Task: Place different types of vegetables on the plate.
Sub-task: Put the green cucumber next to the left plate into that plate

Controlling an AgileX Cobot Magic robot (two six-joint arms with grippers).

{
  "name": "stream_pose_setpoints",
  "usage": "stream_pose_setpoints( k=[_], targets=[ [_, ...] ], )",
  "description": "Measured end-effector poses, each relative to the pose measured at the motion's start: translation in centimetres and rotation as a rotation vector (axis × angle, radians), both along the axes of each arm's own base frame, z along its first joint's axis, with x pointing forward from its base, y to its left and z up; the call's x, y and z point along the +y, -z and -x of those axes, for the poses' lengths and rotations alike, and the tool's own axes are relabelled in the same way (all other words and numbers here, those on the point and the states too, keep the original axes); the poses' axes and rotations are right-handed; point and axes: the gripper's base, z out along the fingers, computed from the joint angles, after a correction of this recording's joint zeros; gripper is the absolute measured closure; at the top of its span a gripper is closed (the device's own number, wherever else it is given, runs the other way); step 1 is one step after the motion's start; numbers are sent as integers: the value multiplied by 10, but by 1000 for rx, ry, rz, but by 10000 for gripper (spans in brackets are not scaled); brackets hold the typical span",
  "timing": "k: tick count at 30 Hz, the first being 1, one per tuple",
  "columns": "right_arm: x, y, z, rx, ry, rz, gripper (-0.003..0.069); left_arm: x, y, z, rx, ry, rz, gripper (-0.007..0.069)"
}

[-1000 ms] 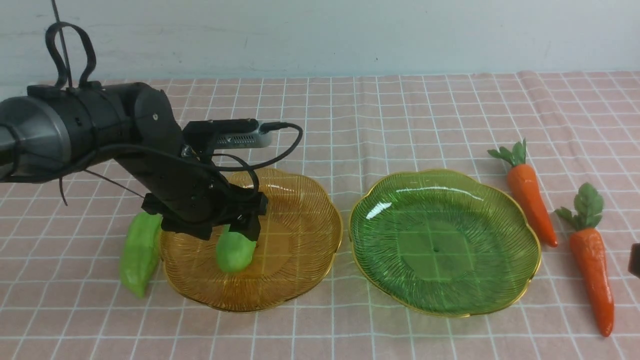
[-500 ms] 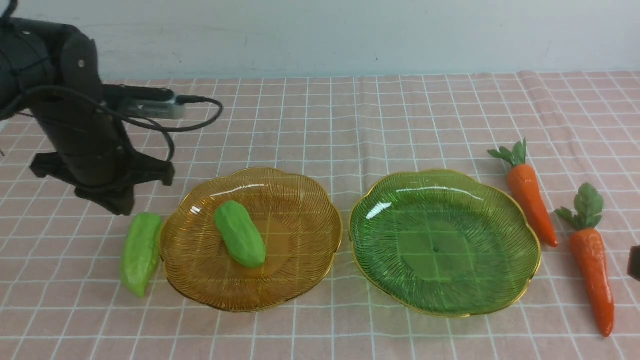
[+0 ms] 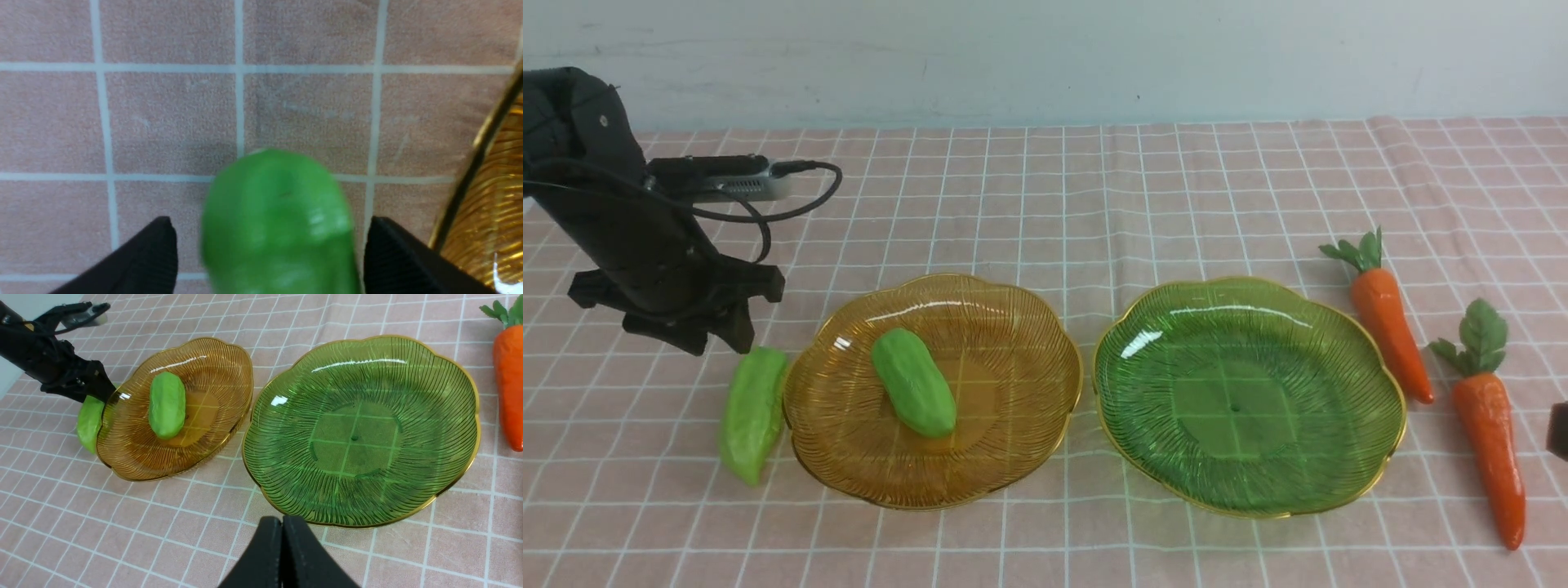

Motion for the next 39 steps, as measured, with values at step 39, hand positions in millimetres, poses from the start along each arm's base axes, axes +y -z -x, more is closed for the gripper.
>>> stream_pose_setpoints(
  k=[39],
  targets=[
    [-75,71,-175,559,481,331,540,-194,-40,4,-104,356,233,210]
  ],
)
